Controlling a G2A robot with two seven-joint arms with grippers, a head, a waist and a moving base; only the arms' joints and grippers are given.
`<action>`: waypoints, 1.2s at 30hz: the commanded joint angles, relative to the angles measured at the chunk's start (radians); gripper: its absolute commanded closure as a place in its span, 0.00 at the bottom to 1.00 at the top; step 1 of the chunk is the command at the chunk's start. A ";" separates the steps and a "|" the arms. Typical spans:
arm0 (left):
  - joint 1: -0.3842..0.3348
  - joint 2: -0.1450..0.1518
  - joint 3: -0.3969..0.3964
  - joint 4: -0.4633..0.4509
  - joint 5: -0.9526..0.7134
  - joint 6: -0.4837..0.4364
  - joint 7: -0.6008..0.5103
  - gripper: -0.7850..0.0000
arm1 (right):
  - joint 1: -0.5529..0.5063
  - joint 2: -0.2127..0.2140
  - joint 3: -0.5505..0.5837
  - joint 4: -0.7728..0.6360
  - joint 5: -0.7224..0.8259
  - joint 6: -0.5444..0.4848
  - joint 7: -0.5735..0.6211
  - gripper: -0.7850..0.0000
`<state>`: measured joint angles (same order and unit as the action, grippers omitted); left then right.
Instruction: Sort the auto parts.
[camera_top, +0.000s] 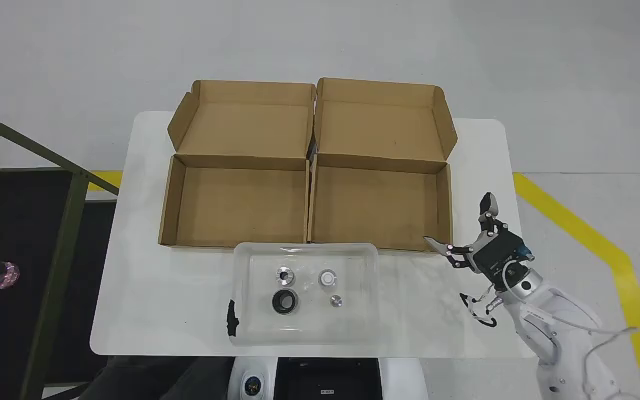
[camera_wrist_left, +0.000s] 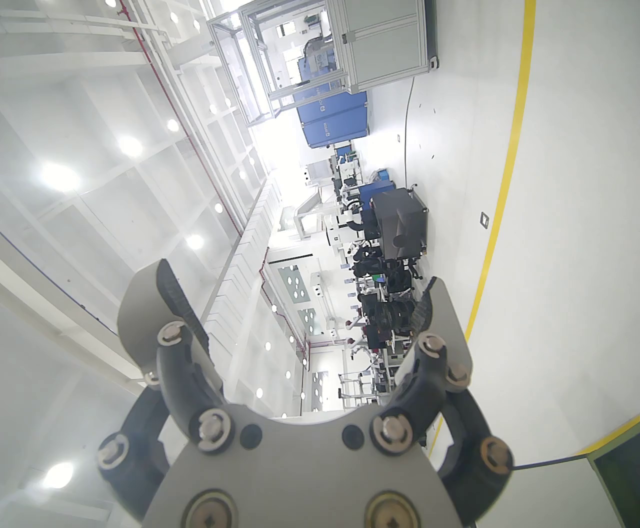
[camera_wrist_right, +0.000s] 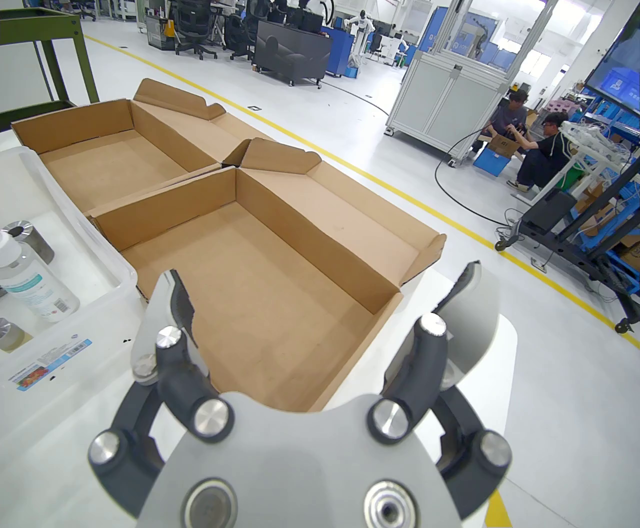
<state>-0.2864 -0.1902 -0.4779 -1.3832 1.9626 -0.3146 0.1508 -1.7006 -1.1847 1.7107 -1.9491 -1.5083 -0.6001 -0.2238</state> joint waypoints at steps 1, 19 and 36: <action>0.000 0.000 0.000 0.000 0.000 0.000 0.000 0.00 | 0.000 0.000 0.000 0.000 0.000 0.000 0.000 0.00; 0.000 0.000 0.000 0.000 0.000 0.000 0.000 0.00 | 0.003 0.001 -0.007 -0.008 -0.019 0.000 0.017 0.00; 0.000 0.000 0.000 0.000 0.000 0.000 0.000 0.00 | 0.169 0.022 -0.166 -0.008 0.055 -0.298 0.369 0.00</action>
<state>-0.2864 -0.1902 -0.4779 -1.3832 1.9626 -0.3146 0.1508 -1.5423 -1.1628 1.5560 -1.9609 -1.4635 -0.8927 0.1272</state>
